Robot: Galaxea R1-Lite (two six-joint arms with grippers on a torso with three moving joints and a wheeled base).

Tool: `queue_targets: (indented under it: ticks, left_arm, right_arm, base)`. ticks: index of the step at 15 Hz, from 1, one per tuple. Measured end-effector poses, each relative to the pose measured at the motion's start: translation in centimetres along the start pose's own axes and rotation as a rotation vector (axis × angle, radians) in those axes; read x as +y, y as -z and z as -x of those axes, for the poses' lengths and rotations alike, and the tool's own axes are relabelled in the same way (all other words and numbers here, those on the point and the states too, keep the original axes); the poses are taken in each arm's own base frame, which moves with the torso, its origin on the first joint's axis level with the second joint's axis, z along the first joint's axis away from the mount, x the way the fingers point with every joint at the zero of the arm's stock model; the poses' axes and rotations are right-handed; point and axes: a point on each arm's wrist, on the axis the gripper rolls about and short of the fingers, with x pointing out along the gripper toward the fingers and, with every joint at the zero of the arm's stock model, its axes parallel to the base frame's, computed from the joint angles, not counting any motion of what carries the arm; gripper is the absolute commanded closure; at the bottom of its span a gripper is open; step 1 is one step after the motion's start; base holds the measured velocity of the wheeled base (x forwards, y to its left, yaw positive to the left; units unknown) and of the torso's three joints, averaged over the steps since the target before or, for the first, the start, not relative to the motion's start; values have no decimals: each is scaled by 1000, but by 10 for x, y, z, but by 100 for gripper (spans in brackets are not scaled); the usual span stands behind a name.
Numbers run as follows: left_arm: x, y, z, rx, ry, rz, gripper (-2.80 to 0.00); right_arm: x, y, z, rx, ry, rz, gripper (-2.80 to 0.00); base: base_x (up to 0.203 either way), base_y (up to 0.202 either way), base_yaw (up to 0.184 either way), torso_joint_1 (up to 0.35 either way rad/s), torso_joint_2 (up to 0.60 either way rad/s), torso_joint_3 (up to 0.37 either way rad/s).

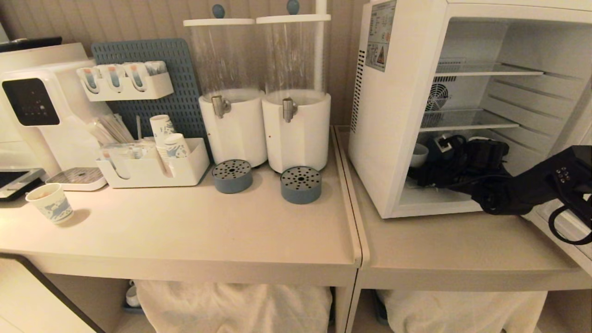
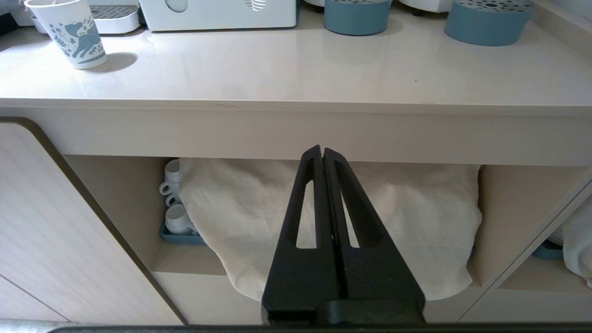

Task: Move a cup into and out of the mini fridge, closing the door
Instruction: Take the ceramic cup out of the freezer

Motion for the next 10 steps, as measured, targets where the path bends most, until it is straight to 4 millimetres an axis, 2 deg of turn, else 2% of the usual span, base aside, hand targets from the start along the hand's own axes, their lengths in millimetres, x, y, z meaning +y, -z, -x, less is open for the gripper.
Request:
queue_targets:
  ticks: [10]
  left_arm:
    - [0,0,0,0,2,0,0]
  right_arm:
    - [19,7,24,10,-6,2,0]
  base:
    - [0,0,0,0,0,0]
